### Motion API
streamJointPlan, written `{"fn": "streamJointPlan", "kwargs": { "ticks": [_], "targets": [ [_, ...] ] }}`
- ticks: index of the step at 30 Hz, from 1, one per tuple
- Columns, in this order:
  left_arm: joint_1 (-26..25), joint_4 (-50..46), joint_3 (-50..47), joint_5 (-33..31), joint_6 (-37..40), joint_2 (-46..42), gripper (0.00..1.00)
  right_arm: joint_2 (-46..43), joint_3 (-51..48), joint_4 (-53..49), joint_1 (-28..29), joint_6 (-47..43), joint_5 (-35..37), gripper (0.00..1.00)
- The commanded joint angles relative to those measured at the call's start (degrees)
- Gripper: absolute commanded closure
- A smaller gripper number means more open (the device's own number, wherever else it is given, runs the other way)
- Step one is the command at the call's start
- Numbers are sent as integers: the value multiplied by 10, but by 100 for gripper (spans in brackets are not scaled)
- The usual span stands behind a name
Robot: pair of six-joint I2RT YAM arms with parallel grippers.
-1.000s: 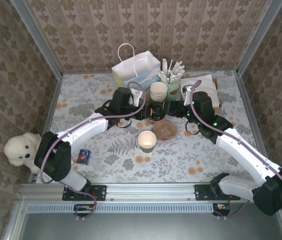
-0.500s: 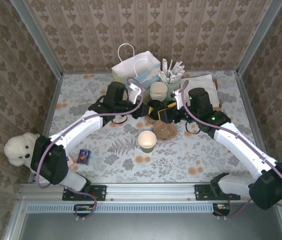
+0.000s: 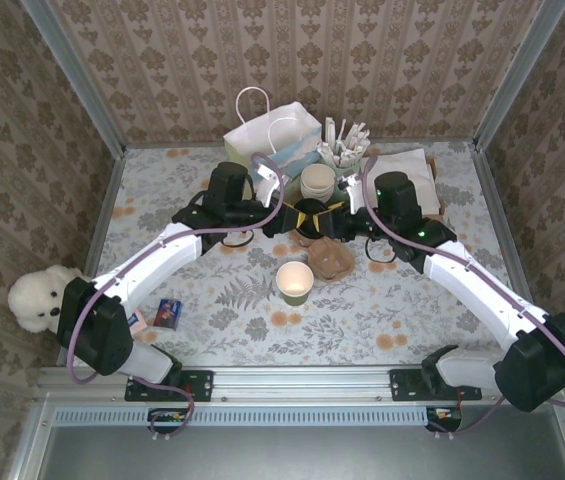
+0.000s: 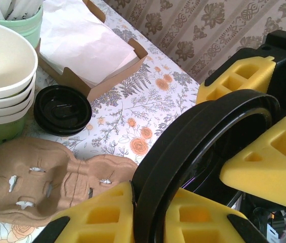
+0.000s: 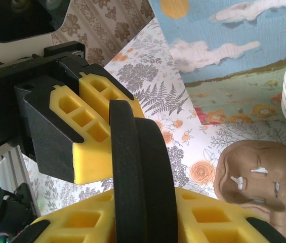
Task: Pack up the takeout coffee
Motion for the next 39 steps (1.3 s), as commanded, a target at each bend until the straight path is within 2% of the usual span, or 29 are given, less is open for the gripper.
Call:
{"fn": "streamJointPlan", "kwargs": {
  "ticks": [1,6,10,12,15,18,22,25,30,34,36,39],
  "targets": [
    [2,9,2,17,7,-19,85,4,21,2,1,-3,-20,73],
    [2,10,0,20,4,-22,85,3,29,-20,1,-26,-24,83],
    [2,10,0,24,5,-26,84,-5,33,-24,3,-49,-17,87],
    [3,7,2,25,5,-31,79,-9,37,-29,7,-71,-2,88],
    [10,4,-7,37,8,-52,64,-15,54,-52,18,-123,41,90],
    [26,8,-34,53,19,-92,43,-18,77,-76,28,-181,89,92],
    [61,16,-75,55,19,-154,14,-19,103,-93,69,-311,187,92],
    [86,12,-94,34,10,-193,1,-19,109,-80,111,-416,270,92],
    [123,-28,-91,-52,1,-225,0,-24,95,-1,172,-603,385,95],
    [150,-36,-79,-63,-47,-229,0,-26,49,112,222,-788,452,96],
    [162,-47,-69,-60,-68,-227,0,-26,16,180,235,-882,458,97],
    [174,-81,-42,-44,-80,-222,0,-28,-27,263,247,-998,430,98]
  ]
}}
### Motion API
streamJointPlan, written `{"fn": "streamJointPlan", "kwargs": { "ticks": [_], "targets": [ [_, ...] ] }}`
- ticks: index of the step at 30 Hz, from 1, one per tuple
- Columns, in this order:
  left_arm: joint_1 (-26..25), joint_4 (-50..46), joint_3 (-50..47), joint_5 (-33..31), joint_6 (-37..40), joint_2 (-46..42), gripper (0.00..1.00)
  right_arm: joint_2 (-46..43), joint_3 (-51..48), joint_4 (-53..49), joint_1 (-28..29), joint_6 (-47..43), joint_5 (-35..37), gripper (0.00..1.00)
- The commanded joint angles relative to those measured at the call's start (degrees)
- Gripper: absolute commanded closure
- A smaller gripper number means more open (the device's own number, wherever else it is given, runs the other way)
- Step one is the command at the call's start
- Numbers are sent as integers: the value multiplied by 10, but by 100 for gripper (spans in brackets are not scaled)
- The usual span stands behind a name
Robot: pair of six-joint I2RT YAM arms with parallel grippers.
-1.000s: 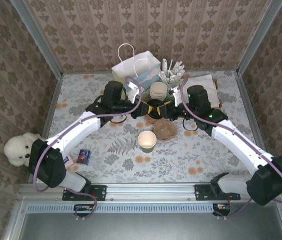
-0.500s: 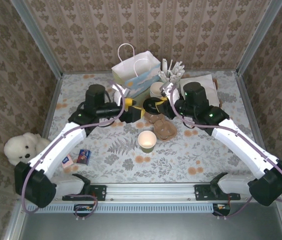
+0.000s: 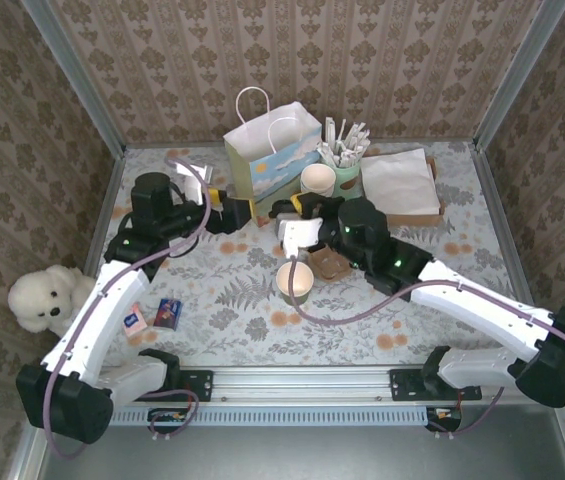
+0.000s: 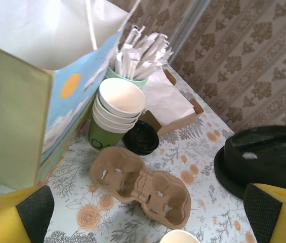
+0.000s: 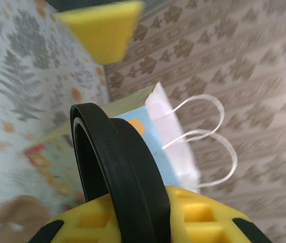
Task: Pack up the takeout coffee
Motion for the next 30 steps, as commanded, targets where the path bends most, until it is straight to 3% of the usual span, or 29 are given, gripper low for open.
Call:
{"fn": "streamJointPlan", "kwargs": {
  "ticks": [1,3,6,10,16,23,30],
  "targets": [
    [13,-51,50,10,-28,0,0,-12,-46,135,10,-221,2,98],
    [21,-86,72,28,-13,4,0,-17,-63,154,10,-283,-32,98],
    [28,-126,95,67,12,11,0,-22,-53,97,12,-339,-51,100],
    [31,-174,117,90,50,18,0,-20,-47,83,21,-382,-71,100],
    [31,-252,167,172,102,39,1,-26,-31,61,37,-448,-123,100],
    [30,-363,215,226,190,65,10,-18,-16,87,61,-482,-144,100],
    [29,-449,250,240,242,86,27,-4,0,101,72,-501,-154,100]
  ]
}}
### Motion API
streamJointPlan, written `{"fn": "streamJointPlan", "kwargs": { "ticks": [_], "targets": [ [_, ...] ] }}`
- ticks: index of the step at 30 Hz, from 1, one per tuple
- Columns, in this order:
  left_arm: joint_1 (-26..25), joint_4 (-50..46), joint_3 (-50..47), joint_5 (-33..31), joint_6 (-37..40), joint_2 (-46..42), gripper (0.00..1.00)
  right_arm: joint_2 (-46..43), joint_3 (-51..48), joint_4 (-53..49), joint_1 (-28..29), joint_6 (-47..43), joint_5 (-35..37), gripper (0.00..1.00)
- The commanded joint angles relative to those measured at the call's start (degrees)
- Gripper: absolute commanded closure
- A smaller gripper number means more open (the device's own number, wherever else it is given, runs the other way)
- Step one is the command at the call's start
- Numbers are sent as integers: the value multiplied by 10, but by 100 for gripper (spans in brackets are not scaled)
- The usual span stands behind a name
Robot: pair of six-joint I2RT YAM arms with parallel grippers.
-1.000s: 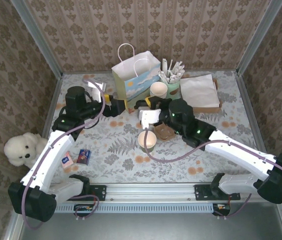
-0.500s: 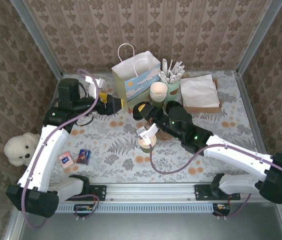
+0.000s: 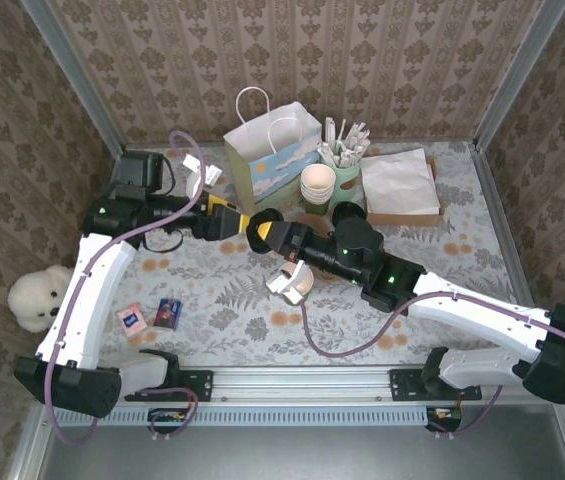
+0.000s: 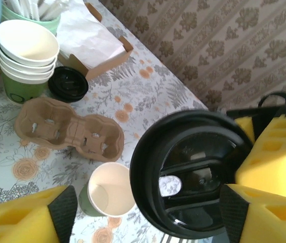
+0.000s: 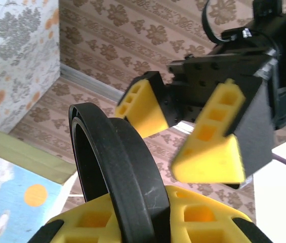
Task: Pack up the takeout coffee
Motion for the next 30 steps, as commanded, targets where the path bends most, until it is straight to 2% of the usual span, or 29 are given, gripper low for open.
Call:
{"fn": "streamJointPlan", "kwargs": {
  "ticks": [1,12,21,30],
  "targets": [
    [1,-68,25,33,50,9,30,6,23,20,5,-24,-21,100],
    [-4,-77,28,65,53,16,57,16,43,2,17,-42,-33,100],
    [-13,-94,29,82,71,22,64,24,55,-5,21,-56,-47,100],
    [-21,-118,35,106,103,31,79,25,62,-16,22,-68,-58,100]
  ]
}}
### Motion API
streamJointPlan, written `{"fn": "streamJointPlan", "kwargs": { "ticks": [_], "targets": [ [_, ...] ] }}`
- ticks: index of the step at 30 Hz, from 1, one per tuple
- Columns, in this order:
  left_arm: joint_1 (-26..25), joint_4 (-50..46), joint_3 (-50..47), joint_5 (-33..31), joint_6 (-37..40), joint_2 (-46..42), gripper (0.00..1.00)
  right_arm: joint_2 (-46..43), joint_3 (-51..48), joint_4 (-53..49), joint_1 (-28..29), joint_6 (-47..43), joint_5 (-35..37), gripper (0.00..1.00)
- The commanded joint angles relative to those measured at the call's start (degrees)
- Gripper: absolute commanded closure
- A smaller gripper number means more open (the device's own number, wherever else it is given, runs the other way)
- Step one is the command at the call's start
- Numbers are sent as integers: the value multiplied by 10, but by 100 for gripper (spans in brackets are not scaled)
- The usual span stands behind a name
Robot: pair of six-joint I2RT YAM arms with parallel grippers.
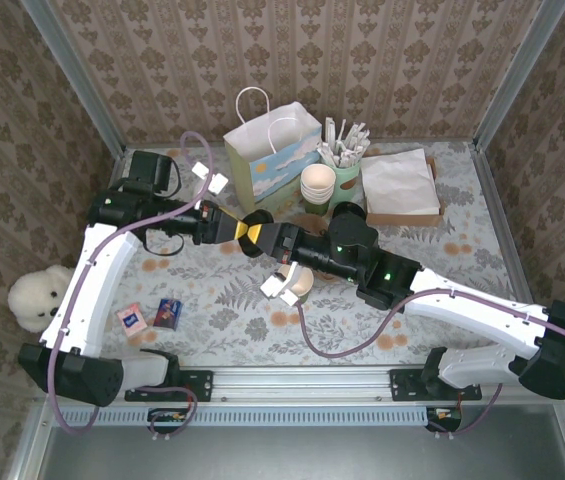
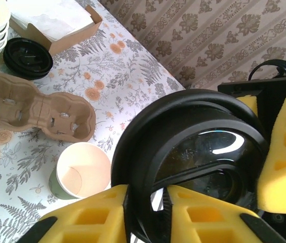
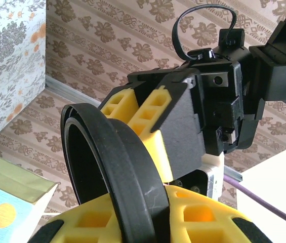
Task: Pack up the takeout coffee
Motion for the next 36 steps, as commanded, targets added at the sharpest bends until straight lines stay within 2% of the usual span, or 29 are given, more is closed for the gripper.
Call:
{"fn": "streamJointPlan", "kwargs": {
  "ticks": [1,9,10,15,18,19,20,21,22,25,26,27,30,32,34,36],
  "targets": [
    [-13,-26,17,49,32,1,82,5,23,6,6,-48,-31,100],
    [-23,-39,16,63,52,4,97,10,26,0,7,-51,-38,100],
    [-26,-40,17,56,54,3,100,11,26,-1,7,-51,-39,100],
    [-32,-19,16,-10,34,-1,100,12,26,-6,7,-46,-31,100],
    [-31,1,14,-42,14,-3,100,14,32,-36,7,-24,-5,86],
    [-31,9,13,-57,6,-3,100,15,40,-58,7,3,17,76],
    [-30,17,12,-72,-1,-3,100,18,50,-84,7,38,40,61],
    [-29,28,7,-96,-15,-3,100,19,66,-126,7,100,66,41],
    [-26,40,2,-124,-29,-5,100,21,84,-178,7,179,91,30],
    [-19,68,-14,-182,-57,-10,100,24,113,-291,5,412,131,21],
    [-17,72,-17,-190,-61,-11,100,21,112,-304,3,482,135,14],
    [-16,78,-21,-199,-67,-12,100,16,112,-318,1,570,137,0],
    [-16,92,-31,-243,-89,-16,100,-2,111,-347,-8,793,139,0],
    [-22,97,-38,-285,-110,-19,100,-20,85,-311,-12,936,158,0],
    [-26,93,-45,-329,-135,-20,100,-37,47,-242,-16,1129,246,0],
    [-30,84,-58,-356,-155,-22,100,-49,36,-258,-31,1291,304,0]
  ]
}}
